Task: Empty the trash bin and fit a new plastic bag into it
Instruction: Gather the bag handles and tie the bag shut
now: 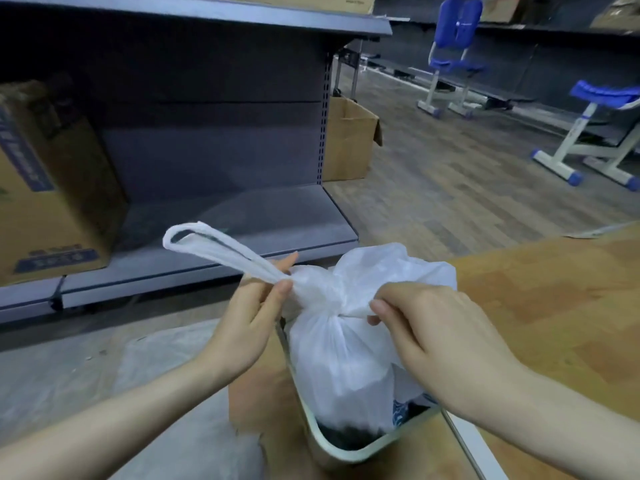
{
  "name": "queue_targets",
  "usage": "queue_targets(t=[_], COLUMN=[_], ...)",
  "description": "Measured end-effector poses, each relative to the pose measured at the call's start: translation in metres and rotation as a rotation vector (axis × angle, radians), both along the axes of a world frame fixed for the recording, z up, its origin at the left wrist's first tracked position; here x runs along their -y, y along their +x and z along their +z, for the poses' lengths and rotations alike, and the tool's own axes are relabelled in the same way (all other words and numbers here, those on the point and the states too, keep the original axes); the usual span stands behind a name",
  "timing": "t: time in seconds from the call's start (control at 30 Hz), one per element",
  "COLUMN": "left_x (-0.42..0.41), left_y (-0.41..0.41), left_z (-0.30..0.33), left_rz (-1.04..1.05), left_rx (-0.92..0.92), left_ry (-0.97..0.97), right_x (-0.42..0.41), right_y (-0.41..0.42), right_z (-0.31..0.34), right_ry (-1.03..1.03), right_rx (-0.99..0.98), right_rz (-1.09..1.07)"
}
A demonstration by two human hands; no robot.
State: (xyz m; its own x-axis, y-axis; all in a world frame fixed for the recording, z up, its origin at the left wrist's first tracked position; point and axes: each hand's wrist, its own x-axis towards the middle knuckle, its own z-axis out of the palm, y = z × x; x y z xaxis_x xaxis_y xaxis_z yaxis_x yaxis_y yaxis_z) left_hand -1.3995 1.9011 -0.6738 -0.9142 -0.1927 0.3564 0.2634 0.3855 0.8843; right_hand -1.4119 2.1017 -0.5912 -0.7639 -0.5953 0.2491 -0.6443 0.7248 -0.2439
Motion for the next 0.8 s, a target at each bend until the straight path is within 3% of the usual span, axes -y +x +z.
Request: queue_targets(t=[0.17,0.3,0.43,0.57,0.8], left_x=[-0.004,-0.007,-0.009,-0.012,-0.011], left_y=[-0.004,-0.003,-0.005,-0.009,-0.024], left_z=[0.014,0.024,0.027,0.035,0.038], left_rz=[0.005,-0.041,-0.049,-0.174,-0.279], left_rx=[-0.121,-0.180,-0.193,-0.073,-0.020], left_ry=[0.131,-0.004,-0.067,0.124,0.241], right_x=[0.018,0.031,0.033,0.038,0.048], right_y=[-0.008,-0.014,-0.020,-0.022,-0.032], right_z=[-0.016,-0.029,-0.033,-0.034,-0.031], right_ry=[-0.497,-0.883,-0.952,-1.032,-1.077], right_rx=[0.238,0.356,0.414,0.510,0.531], right_rz=[0.048,0.004,-0.021,-0.047,-0.059])
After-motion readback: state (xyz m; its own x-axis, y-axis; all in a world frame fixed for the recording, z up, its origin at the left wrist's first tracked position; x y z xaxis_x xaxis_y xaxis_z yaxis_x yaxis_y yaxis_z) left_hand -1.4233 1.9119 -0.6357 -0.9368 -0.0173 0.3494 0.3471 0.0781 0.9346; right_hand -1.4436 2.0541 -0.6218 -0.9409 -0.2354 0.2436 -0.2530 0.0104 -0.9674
